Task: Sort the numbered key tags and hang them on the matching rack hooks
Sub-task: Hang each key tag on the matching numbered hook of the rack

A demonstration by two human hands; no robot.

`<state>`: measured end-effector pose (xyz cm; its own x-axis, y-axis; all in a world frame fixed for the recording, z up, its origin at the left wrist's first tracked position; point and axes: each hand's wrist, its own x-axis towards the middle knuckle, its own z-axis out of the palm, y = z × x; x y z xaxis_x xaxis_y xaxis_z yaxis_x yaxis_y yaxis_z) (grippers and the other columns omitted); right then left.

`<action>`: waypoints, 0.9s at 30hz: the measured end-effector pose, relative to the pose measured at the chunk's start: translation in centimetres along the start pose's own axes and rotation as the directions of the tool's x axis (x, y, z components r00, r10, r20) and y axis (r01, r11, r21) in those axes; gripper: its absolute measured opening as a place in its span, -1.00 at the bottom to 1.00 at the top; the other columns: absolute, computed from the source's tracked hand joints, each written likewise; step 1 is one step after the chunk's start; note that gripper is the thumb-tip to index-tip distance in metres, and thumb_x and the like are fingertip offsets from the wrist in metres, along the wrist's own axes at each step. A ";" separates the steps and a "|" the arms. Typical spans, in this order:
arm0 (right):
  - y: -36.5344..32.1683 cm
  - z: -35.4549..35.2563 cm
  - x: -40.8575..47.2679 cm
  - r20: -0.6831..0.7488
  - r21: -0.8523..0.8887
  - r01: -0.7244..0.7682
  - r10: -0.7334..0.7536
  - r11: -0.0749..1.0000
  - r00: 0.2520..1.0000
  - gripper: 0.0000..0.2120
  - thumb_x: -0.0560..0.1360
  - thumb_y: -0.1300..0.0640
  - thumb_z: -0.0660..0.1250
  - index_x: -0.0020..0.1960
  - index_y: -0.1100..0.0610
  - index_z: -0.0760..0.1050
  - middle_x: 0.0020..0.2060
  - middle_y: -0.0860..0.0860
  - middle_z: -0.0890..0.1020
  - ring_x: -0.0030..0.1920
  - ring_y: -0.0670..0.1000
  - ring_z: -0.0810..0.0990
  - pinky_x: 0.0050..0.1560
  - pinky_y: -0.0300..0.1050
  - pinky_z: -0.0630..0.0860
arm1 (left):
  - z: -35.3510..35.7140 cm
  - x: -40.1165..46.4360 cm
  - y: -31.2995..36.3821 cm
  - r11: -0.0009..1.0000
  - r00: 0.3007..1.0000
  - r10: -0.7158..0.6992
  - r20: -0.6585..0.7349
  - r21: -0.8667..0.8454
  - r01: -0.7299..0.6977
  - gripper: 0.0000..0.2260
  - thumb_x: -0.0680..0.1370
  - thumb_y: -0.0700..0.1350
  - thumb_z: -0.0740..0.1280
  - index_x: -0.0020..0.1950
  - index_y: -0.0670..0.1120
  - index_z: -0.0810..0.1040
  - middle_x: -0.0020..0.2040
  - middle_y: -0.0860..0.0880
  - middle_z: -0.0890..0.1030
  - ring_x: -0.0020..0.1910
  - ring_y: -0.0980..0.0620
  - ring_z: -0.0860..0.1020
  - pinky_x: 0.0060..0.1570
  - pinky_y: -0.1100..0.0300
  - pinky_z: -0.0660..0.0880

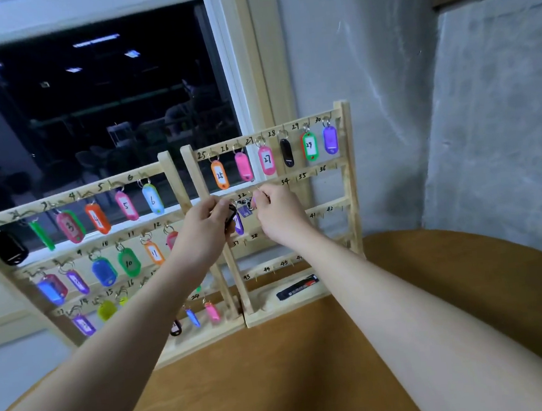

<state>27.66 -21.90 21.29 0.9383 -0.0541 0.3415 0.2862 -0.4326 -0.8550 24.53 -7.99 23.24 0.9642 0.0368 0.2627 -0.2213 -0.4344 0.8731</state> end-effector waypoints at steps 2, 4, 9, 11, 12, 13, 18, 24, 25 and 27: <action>0.1 0.0 0.2 0.007 -0.014 -0.011 0.011 1.000 1.000 -0.67 0.70 0.07 0.10 -0.15 0.13 0.50 -0.35 0.02 0.52 -0.31 0.08 0.48 -0.28 -0.07 0.37 | 0.1 0.3 0.4 0.999 0.999 0.030 0.032 0.036 -0.031 -0.73 0.72 -0.04 0.14 -0.08 -0.11 0.50 -0.29 -0.05 0.48 -0.30 -0.01 0.43 -0.29 0.16 0.37; 0.2 -0.1 0.2 0.024 -0.041 -0.015 0.016 0.999 1.000 -0.66 0.70 0.08 0.12 -0.21 0.12 0.46 -0.37 0.01 0.50 -0.33 0.05 0.45 -0.34 -0.10 0.29 | 0.3 0.6 0.7 0.989 0.996 0.077 0.039 0.126 -0.081 -0.72 0.72 -0.04 0.13 -0.08 -0.14 0.49 -0.31 -0.05 0.48 -0.32 0.00 0.40 -0.34 0.18 0.35; 1.1 0.2 0.1 0.069 -0.140 -0.004 0.013 0.990 0.998 -0.70 0.66 0.15 0.09 -0.21 0.04 0.44 -0.26 0.04 0.57 -0.22 0.16 0.56 -0.30 -0.08 0.39 | 1.3 1.5 1.3 0.941 0.989 0.143 0.041 0.304 -0.149 -0.73 0.72 -0.04 0.14 -0.09 -0.12 0.50 -0.32 -0.08 0.54 -0.47 0.06 0.39 -0.51 0.32 0.30; 1.4 0.3 0.1 0.058 -0.131 -0.002 0.009 0.991 0.998 -0.67 0.65 0.15 0.08 -0.26 0.00 0.40 -0.15 0.06 0.63 -0.18 0.18 0.58 -0.20 -0.04 0.48 | 1.8 1.9 1.2 0.926 0.988 0.151 0.027 0.346 -0.151 -0.73 0.72 -0.04 0.15 -0.13 -0.07 0.49 -0.33 -0.09 0.57 -0.48 0.07 0.40 -0.53 0.35 0.29; 1.5 0.3 0.1 0.053 -0.126 0.005 0.002 0.992 0.999 -0.66 0.65 0.15 0.08 -0.28 -0.01 0.39 -0.11 0.06 0.64 -0.16 0.17 0.59 -0.17 -0.03 0.49 | 1.9 2.0 1.1 0.924 0.988 0.150 0.018 0.352 -0.147 -0.73 0.72 -0.04 0.15 -0.15 -0.05 0.48 -0.33 -0.10 0.58 -0.50 0.09 0.40 -0.52 0.32 0.30; 1.6 0.3 0.2 0.053 -0.123 0.008 -0.001 0.992 0.999 -0.66 0.66 0.14 0.08 -0.28 -0.01 0.38 -0.12 0.06 0.64 -0.17 0.17 0.58 -0.18 -0.03 0.47 | 2.1 2.1 1.0 0.923 0.988 0.153 0.007 0.356 -0.145 -0.73 0.71 -0.05 0.15 -0.16 -0.03 0.47 -0.33 -0.10 0.59 -0.53 0.12 0.40 -0.51 0.30 0.31; 2.3 0.6 -0.1 0.060 -0.113 0.000 0.007 0.994 0.998 -0.69 0.69 0.02 0.07 -0.19 0.02 0.40 -0.22 0.07 0.59 -0.20 0.20 0.57 -0.27 -0.04 0.38 | 2.2 2.3 1.4 0.948 0.984 0.173 -0.046 0.279 -0.154 -0.72 0.72 -0.10 0.14 -0.15 -0.05 0.50 -0.36 -0.14 0.59 -0.64 0.19 0.34 -0.61 0.35 0.25; 2.1 0.6 -0.6 0.063 -0.084 -0.010 0.015 0.996 0.998 -0.75 0.67 0.08 0.06 -0.12 0.07 0.42 -0.19 0.08 0.60 -0.16 0.20 0.59 -0.24 -0.02 0.40 | 2.8 2.1 1.0 0.941 0.982 0.185 -0.044 0.296 -0.164 -0.73 0.71 -0.08 0.16 -0.08 -0.11 0.56 -0.35 -0.08 0.57 -0.56 0.18 0.38 -0.55 0.34 0.29; 2.1 0.6 -0.6 0.064 -0.084 -0.010 0.016 0.996 0.998 -0.75 0.67 0.10 0.06 -0.13 0.06 0.41 -0.20 0.07 0.59 -0.16 0.20 0.59 -0.25 -0.02 0.41 | 2.9 2.2 0.9 0.934 0.983 0.180 -0.043 0.321 -0.157 -0.73 0.71 -0.06 0.16 -0.08 -0.11 0.56 -0.35 -0.07 0.58 -0.54 0.16 0.40 -0.52 0.32 0.32; 2.1 0.6 -0.7 0.067 -0.089 -0.006 0.012 0.996 0.998 -0.74 0.68 0.08 0.04 -0.13 0.06 0.41 -0.21 0.07 0.58 -0.16 0.20 0.58 -0.25 -0.02 0.40 | 3.0 2.6 0.6 0.905 0.981 0.189 -0.050 0.397 -0.154 -0.73 0.71 -0.05 0.16 -0.07 -0.09 0.56 -0.34 -0.05 0.60 -0.49 0.09 0.48 -0.46 0.19 0.42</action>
<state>27.75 -22.28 19.01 0.9525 0.0008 0.3045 0.2621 -0.5109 -0.8187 27.35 -10.86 23.25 0.8964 -0.0010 0.4433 -0.2909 -0.7559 0.5866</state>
